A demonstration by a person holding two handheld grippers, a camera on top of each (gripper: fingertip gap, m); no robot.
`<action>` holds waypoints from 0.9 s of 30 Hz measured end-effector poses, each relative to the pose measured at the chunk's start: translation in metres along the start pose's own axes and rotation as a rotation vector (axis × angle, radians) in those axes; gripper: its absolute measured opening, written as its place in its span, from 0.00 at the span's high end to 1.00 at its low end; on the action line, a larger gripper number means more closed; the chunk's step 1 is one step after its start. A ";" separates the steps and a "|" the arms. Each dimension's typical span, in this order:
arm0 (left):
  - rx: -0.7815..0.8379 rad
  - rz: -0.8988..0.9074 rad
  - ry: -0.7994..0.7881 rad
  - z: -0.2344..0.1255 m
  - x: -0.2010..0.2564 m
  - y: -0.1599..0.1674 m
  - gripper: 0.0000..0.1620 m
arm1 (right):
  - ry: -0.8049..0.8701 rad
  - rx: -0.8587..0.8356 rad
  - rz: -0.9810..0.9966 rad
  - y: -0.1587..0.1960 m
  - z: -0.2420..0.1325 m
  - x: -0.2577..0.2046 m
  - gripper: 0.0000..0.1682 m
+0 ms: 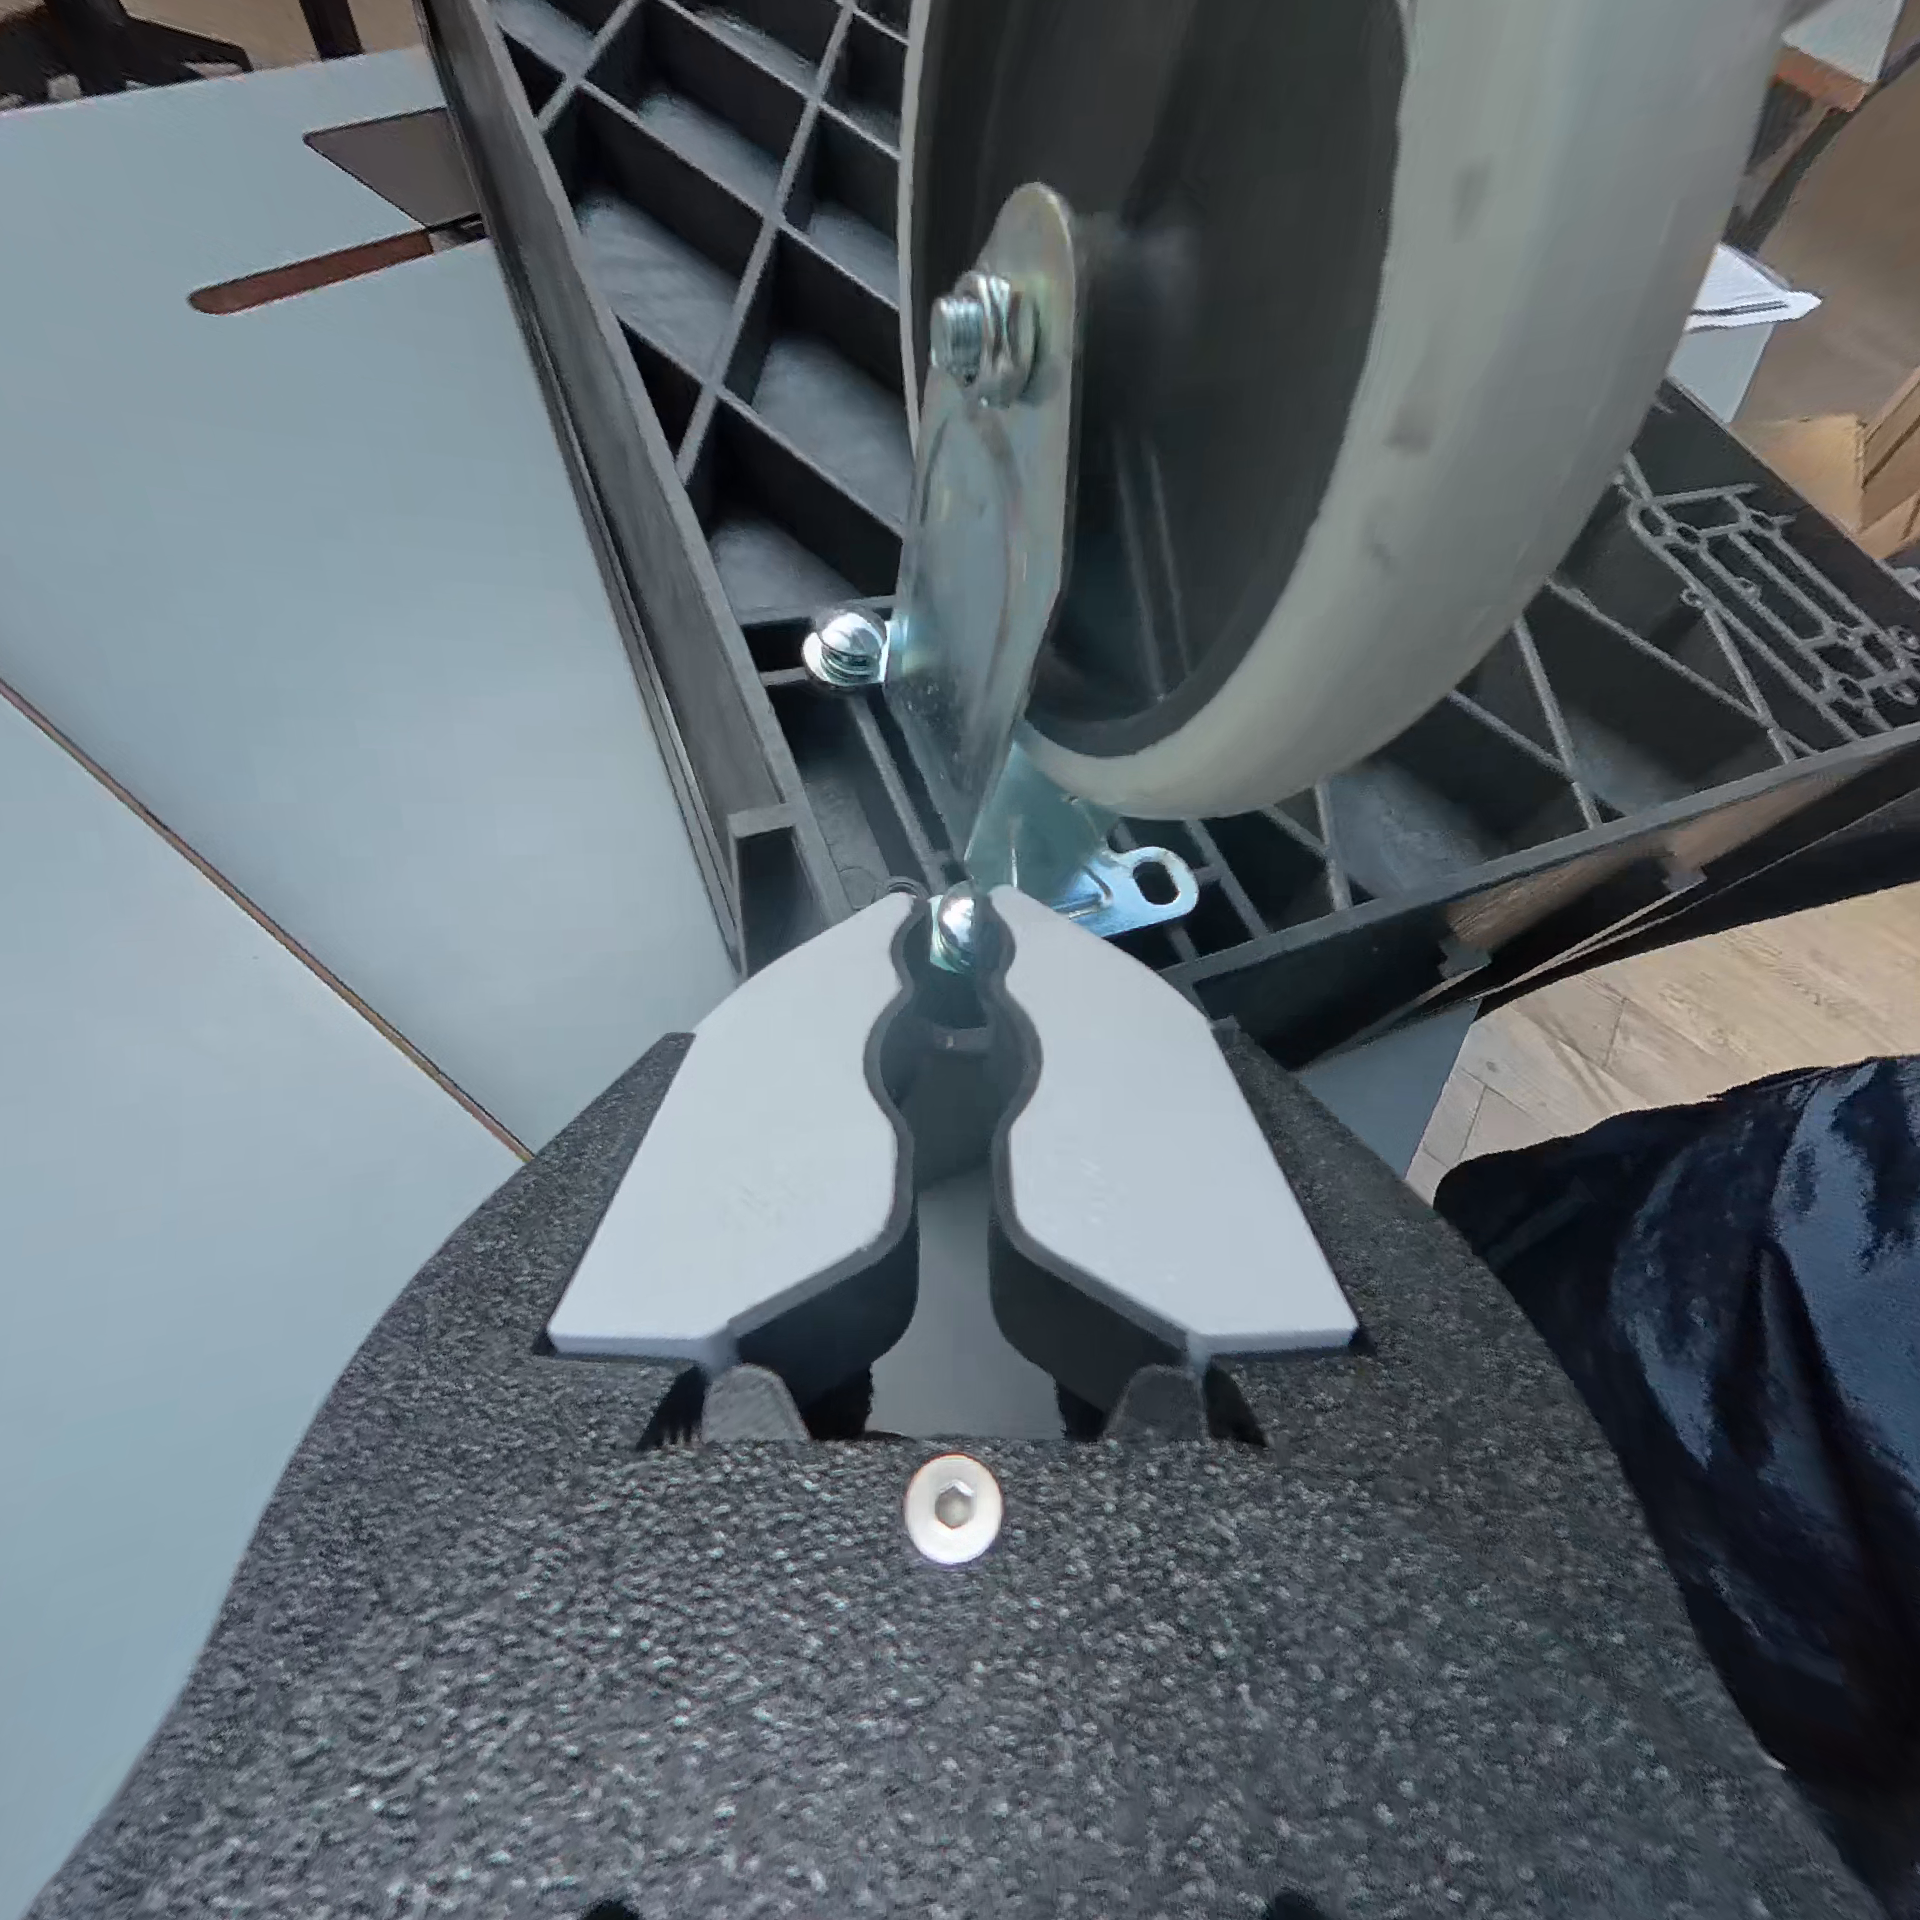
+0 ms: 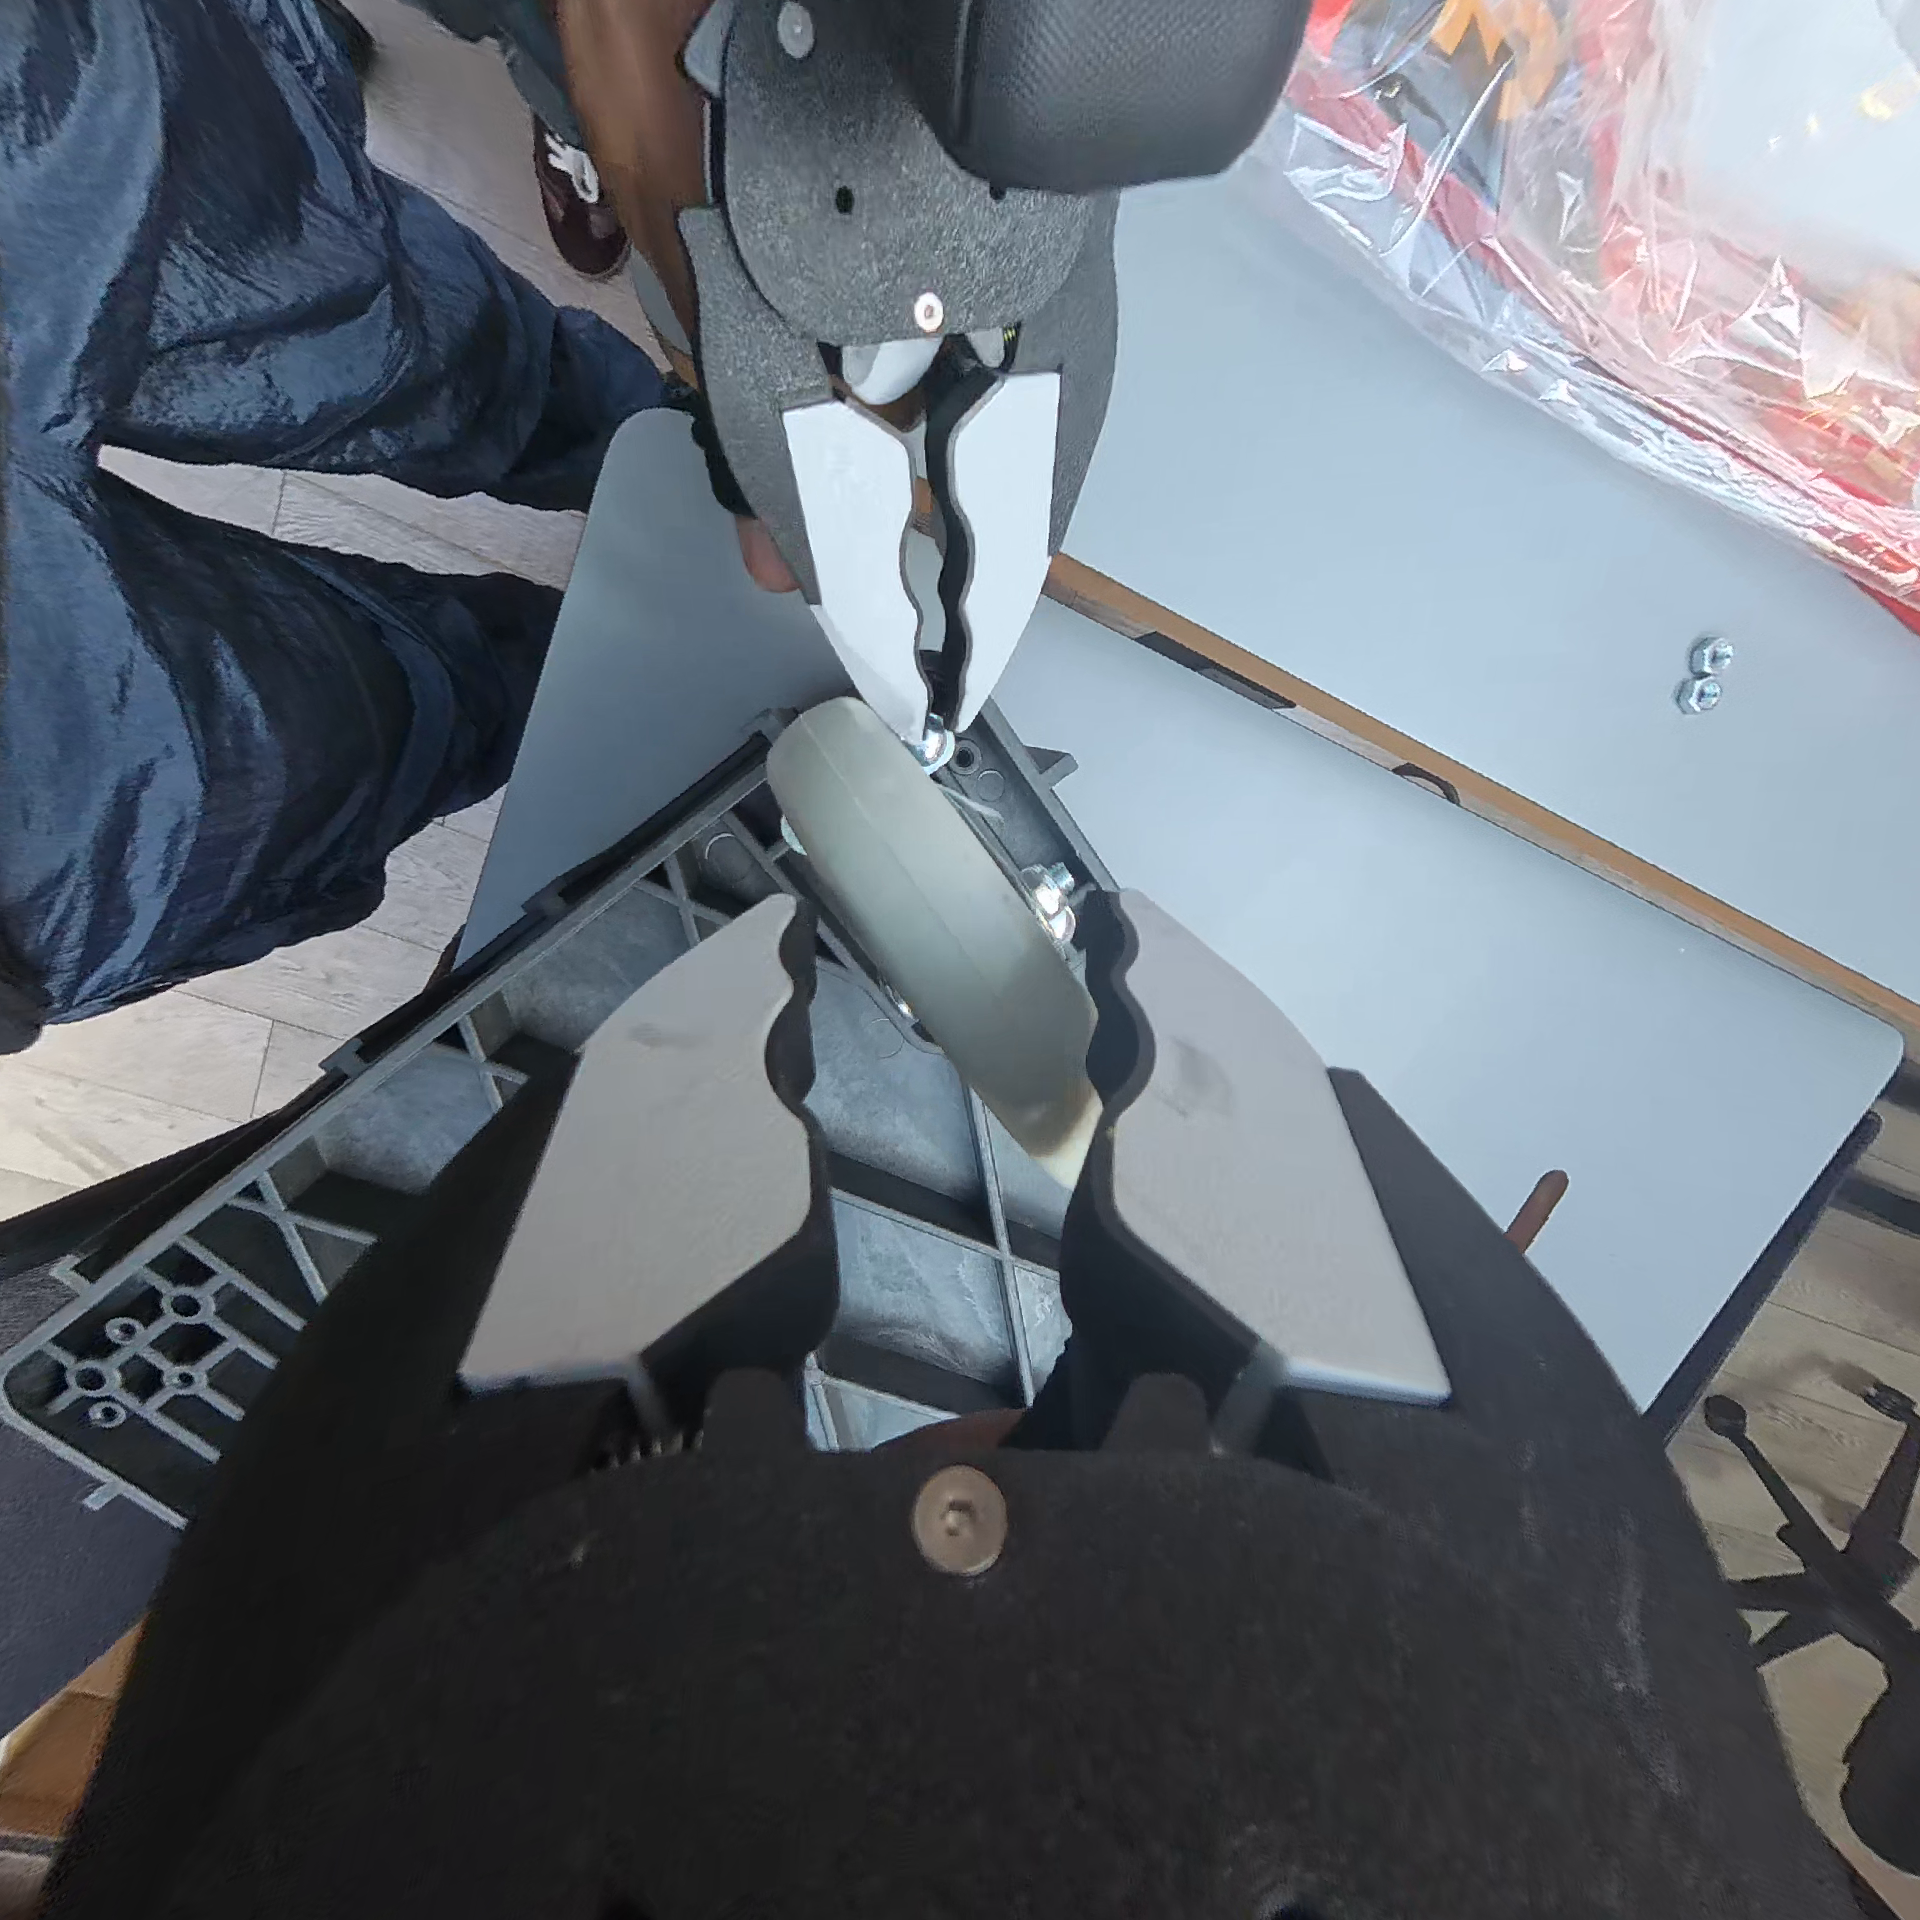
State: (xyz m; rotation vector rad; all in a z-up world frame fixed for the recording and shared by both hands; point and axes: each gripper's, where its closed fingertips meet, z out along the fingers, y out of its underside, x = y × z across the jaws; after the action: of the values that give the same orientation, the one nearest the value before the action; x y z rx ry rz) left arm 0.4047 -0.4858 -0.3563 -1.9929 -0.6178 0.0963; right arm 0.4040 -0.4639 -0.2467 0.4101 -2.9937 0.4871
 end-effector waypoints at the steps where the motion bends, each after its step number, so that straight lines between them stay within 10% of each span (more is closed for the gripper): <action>1: 0.023 -0.035 -0.009 -0.005 -0.001 -0.005 0.95 | 0.013 0.000 0.009 0.001 -0.002 0.001 0.70; 10: 0.295 -0.466 -0.022 -0.096 0.010 -0.057 0.94 | 0.183 0.212 0.332 -0.002 -0.031 0.000 0.75; 27: 0.365 -0.372 0.099 -0.148 0.081 -0.250 1.00 | 0.437 0.136 0.717 0.014 -0.068 0.050 1.00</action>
State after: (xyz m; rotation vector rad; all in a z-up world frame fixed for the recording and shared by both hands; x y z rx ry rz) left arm 0.4273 -0.4764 -0.0554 -1.4981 -0.8314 -0.1087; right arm 0.3543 -0.4417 -0.1801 -0.7042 -2.5932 0.7113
